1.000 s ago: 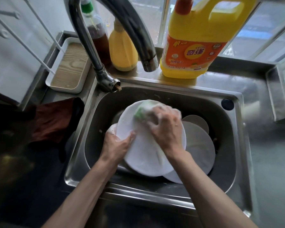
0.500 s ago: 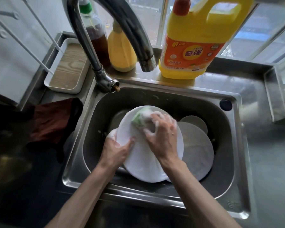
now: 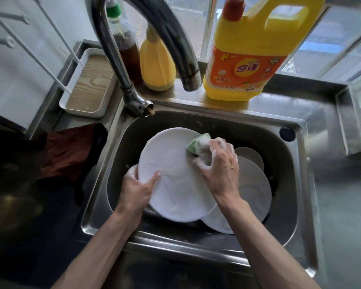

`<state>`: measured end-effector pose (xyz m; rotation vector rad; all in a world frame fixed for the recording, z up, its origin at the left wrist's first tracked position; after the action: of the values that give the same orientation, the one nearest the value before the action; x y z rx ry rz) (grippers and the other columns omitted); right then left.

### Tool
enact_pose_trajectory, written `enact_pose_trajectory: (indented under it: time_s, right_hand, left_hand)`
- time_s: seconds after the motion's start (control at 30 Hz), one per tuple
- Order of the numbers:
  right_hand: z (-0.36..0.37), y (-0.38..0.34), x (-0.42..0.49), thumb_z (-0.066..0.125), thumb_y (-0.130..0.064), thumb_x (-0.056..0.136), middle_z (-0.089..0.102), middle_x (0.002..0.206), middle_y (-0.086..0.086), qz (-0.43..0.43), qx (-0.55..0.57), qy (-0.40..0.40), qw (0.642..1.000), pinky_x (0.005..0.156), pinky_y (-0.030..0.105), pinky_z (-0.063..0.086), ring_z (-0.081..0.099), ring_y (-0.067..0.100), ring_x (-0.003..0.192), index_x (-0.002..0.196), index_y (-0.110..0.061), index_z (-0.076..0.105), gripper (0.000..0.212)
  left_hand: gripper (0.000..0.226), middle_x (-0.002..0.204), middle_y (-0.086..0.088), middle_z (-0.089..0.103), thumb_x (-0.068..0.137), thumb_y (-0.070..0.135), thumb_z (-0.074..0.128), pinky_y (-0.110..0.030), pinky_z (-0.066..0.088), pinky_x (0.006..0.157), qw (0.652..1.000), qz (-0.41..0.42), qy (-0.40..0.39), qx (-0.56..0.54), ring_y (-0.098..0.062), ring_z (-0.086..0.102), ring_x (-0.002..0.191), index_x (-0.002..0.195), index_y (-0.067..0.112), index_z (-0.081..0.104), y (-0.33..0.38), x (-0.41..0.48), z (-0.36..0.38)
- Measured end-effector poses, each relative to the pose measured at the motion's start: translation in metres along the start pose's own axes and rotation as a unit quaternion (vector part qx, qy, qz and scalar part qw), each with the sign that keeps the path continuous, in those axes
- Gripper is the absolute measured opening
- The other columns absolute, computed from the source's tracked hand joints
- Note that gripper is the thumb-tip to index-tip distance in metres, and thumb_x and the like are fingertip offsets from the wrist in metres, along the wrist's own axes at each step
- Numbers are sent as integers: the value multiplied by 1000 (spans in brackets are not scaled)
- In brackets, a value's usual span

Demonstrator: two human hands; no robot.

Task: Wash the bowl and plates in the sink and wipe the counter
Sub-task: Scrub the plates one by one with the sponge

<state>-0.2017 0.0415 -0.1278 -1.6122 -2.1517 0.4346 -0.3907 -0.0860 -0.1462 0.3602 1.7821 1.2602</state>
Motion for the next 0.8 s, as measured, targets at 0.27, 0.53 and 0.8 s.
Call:
enact_pose_trajectory:
  time_s: [0.27,0.53,0.8]
  right_hand:
    - [-6,16,11,86,-32,82,65,108,-2,77,172,-18,982,82,45,56,63,18,96,112,-19,58,42]
    - [2,-8,24,83,-18,84,65,121,10,-48,143,-109,983,91,47,50,56,26,99,128,-11,61,50]
    - [10,-53,5,81,-48,81,55,136,-2,-86,76,-52,992,110,51,30,36,29,134,109,-27,73,36]
  left_hand:
    - [29,101,-1,79,89,16,74,-23,60,67,996,-22,-68,-57,-15,77,88,115,19,64,5,-2,4]
    - [31,98,-6,78,88,11,77,-24,59,64,976,-23,-205,69,-15,76,85,115,15,63,25,10,23]
    - [32,101,-12,78,86,10,76,-34,62,74,987,31,-160,-6,-29,76,93,116,16,69,25,9,35]
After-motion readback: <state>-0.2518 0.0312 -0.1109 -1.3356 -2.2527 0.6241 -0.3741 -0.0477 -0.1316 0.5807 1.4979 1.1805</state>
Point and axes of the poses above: each hand's wrist, its own x-axis towards the middle knuckle, its own z-axis out of the palm, y = z × x, the point moved 6 cm from there along x, towards the middle knuckle
